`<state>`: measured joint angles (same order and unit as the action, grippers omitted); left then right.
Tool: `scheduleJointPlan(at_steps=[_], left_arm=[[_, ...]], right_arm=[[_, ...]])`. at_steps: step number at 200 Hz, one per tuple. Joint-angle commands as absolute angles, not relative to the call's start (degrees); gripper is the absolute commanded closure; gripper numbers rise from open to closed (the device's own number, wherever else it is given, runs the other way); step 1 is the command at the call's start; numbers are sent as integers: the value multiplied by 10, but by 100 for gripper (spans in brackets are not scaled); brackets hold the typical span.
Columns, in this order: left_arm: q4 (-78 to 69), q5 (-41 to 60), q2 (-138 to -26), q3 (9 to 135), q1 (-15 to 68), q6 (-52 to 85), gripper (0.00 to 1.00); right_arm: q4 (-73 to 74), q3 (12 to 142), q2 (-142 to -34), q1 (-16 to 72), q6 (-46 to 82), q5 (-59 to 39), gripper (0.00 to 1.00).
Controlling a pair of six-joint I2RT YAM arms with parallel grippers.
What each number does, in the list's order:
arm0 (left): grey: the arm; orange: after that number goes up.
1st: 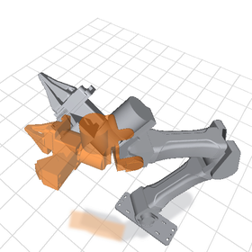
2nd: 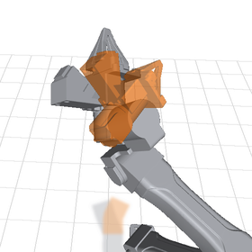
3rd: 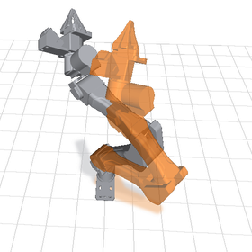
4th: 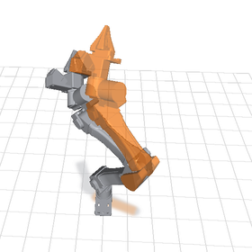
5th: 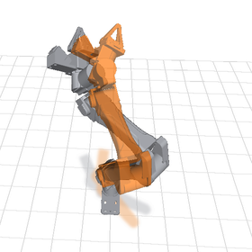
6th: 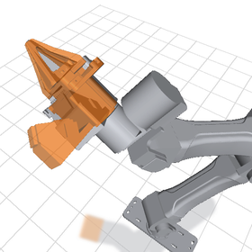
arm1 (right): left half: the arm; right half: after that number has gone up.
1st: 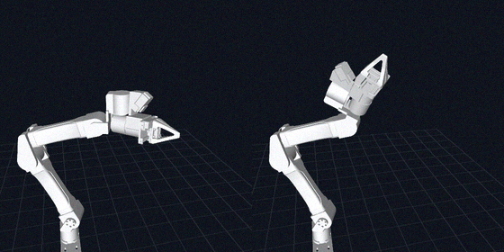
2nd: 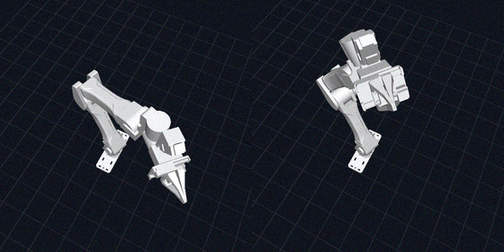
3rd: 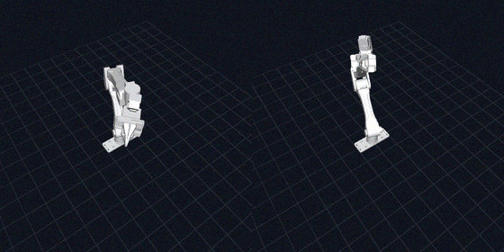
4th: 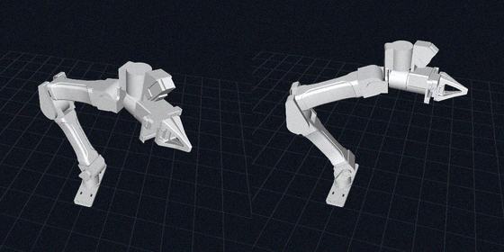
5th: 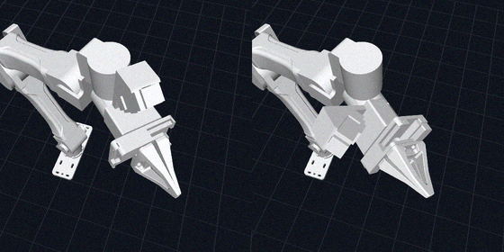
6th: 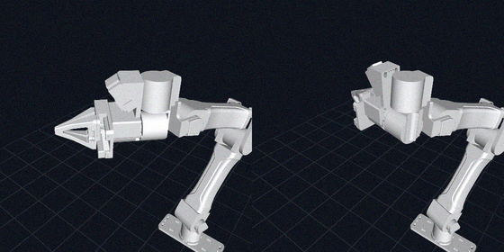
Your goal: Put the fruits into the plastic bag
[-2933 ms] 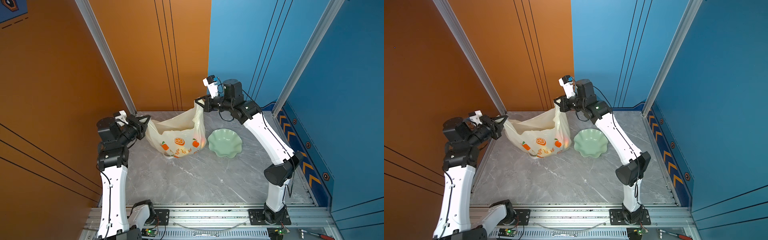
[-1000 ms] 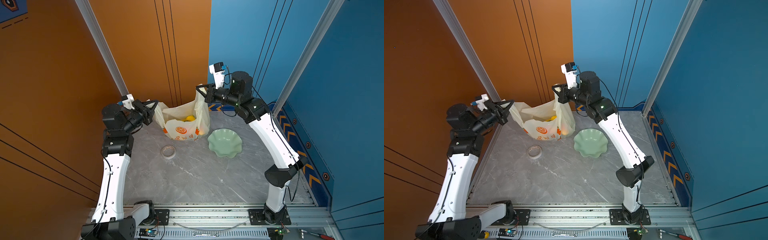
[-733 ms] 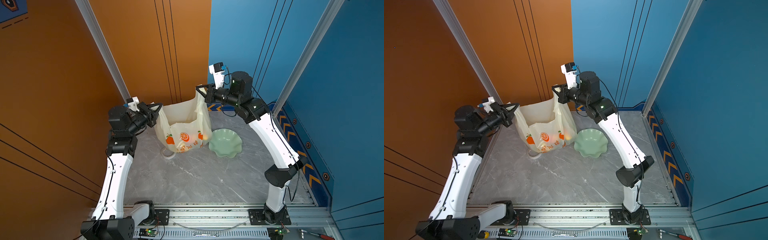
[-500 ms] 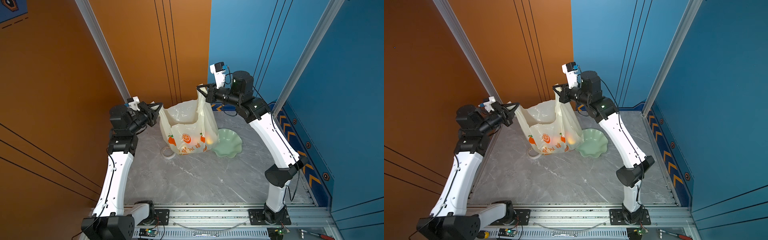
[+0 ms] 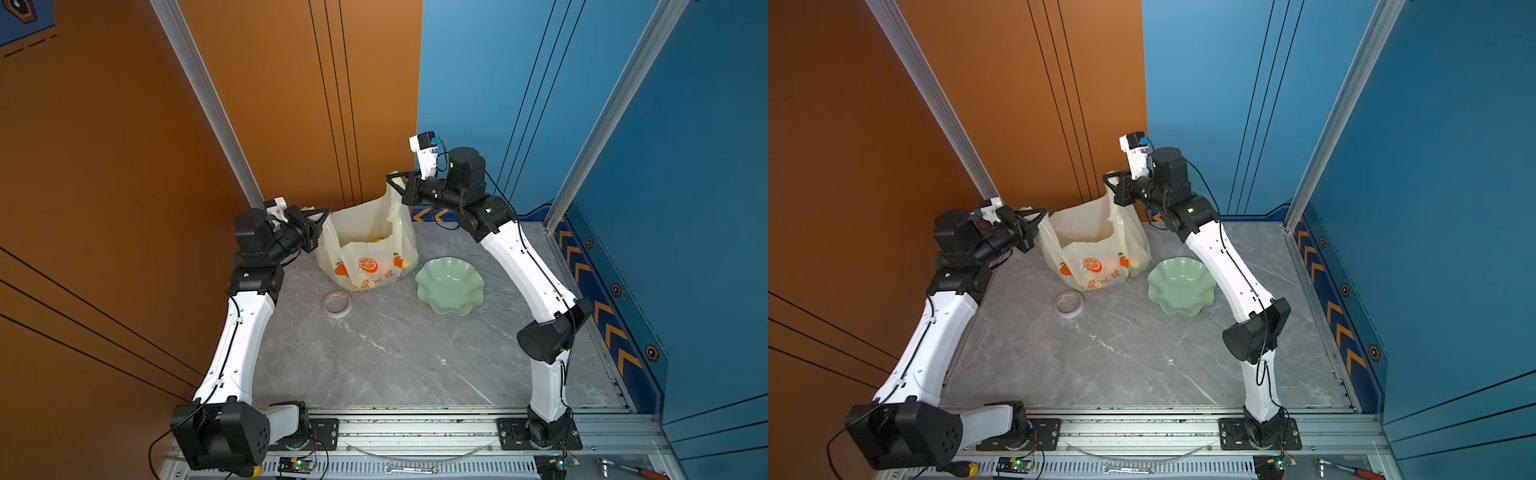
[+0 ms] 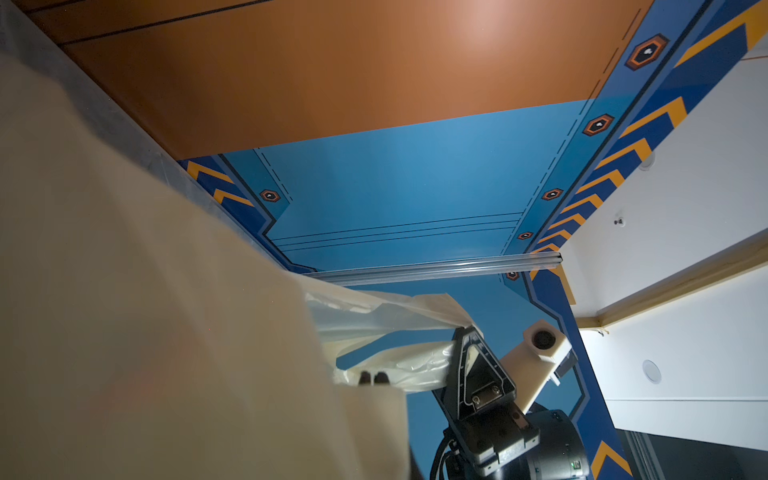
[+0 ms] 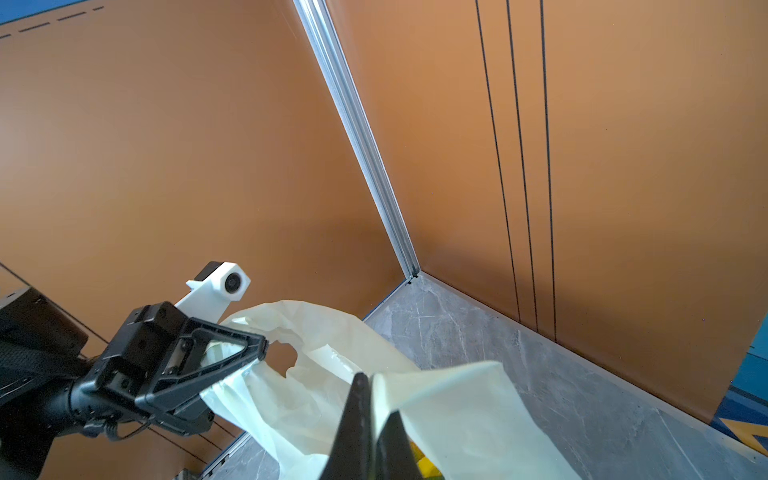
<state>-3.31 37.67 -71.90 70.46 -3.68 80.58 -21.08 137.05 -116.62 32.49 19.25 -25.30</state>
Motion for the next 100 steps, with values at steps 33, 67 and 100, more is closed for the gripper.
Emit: scheduleJointPlan(at_steps=[33,67,100], left_arm=[[-68,362,-732,649,-35,788,100],[-52,364,-703,617,-45,792,100],[-10,368,-645,586,-65,791,100]], right_arm=[[-132,1369,-1218,311,236,-296,100],[-115,1336,-1210,311,251,-311,100],[-92,1275,-1183,315,265,-315,100]])
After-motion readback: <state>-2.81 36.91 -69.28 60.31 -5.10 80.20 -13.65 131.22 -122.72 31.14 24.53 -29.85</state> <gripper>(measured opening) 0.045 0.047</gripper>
